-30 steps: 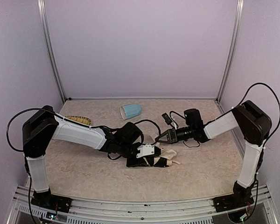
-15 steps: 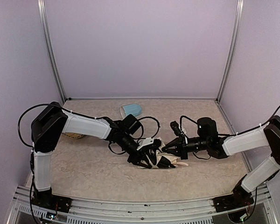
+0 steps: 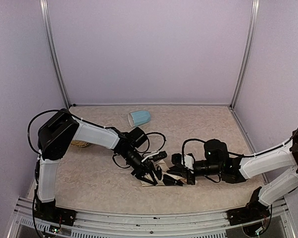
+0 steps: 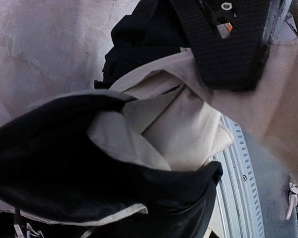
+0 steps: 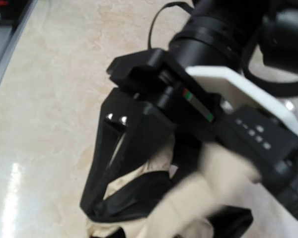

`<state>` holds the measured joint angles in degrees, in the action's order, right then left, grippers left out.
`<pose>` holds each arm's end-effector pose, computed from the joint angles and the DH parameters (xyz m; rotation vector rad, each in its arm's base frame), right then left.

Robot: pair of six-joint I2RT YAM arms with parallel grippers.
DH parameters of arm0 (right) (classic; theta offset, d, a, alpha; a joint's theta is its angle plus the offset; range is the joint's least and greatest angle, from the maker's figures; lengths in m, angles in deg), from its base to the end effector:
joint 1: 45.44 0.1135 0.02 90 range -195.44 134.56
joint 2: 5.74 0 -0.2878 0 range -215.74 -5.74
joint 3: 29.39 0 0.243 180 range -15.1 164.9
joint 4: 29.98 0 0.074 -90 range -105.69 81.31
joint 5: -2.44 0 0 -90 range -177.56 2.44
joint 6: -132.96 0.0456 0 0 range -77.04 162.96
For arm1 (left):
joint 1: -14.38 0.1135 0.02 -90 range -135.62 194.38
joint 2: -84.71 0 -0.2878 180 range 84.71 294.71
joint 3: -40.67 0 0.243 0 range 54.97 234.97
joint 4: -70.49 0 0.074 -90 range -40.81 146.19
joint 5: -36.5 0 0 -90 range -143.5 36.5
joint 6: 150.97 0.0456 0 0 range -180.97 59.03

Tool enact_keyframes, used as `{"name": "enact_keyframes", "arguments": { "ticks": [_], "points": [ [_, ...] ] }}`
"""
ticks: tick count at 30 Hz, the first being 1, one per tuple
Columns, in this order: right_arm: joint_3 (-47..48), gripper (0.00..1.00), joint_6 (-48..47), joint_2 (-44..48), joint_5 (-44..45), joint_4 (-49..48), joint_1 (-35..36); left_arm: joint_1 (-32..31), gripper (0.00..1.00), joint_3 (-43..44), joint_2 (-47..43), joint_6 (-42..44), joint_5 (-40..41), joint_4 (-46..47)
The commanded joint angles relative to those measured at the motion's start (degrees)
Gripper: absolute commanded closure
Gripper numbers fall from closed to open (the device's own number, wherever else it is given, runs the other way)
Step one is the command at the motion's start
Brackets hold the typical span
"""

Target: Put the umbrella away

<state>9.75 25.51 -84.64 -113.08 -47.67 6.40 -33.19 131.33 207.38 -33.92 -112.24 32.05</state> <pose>0.1440 0.2151 0.1972 -1.3779 1.4612 0.8249 0.2506 -0.3319 0.1349 1.7767 1.9155 -1.5199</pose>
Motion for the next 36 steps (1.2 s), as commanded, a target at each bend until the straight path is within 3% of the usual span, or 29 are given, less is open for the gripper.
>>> {"name": "enact_keyframes", "arguments": {
  "ticks": [1,8,14,23,29,36],
  "points": [
    [1.49,1.00,-3.20,1.85,-4.56,-10.07,4.11,4.26,1.00,-0.52,3.63,-5.99,6.99,-1.65],
    [3.81,1.00,-4.37,-1.31,-3.46,-20.82,1.94,2.40,1.00,0.75,4.92,-2.91,6.57,-4.76],
    [8.79,1.00,-14.06,-6.86,-5.87,-13.44,6.73,3.38,1.00,3.95,8.58,-3.34,5.76,-6.97],
    [6.91,1.00,-15.06,-8.10,-13.28,-11.31,8.03,5.38,0.99,10.08,12.98,-1.41,5.59,-9.89],
    [3.98,1.00,-13.46,-13.25,-12.05,-15.20,3.66,5.56,0.69,7.82,10.10,-5.16,9.48,-2.00],
    [2.85,1.00,-15.08,-16.92,-10.67,-12.57,0.72,6.35,0.50,7.99,8.89,-0.48,7.33,-0.56]
  ]
}}
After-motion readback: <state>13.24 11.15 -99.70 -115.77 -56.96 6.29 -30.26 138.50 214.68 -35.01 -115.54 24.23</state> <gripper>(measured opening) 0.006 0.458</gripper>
